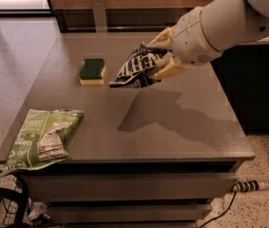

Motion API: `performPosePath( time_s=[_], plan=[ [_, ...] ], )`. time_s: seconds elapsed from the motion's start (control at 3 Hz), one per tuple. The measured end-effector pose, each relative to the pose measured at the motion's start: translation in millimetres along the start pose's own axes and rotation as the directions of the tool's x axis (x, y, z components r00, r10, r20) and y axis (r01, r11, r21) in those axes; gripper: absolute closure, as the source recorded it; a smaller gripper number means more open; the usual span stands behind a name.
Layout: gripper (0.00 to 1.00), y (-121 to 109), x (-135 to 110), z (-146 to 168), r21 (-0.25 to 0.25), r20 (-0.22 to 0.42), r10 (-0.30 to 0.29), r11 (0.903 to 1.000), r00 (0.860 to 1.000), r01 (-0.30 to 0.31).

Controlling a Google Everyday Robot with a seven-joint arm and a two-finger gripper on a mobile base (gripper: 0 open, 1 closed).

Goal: Move blue chip bag near green jalapeno chip bag

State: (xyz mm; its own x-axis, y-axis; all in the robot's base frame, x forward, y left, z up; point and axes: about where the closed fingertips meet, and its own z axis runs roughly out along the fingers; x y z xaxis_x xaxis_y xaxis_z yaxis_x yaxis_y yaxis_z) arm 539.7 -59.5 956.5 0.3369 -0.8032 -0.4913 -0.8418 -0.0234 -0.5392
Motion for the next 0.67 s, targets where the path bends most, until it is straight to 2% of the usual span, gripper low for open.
performPosePath(
  time_s=[0.33, 0.67],
  plan=[
    [1.00, 23.7, -16.9, -2.3, -0.057, 0.015, -0.115, 0.9916, 0.993, 0.116],
    [1.00, 34.6, -30.2, 0.5, -0.102, 0.042, -0.197, 0.9743, 0.979, 0.200]
  ],
)
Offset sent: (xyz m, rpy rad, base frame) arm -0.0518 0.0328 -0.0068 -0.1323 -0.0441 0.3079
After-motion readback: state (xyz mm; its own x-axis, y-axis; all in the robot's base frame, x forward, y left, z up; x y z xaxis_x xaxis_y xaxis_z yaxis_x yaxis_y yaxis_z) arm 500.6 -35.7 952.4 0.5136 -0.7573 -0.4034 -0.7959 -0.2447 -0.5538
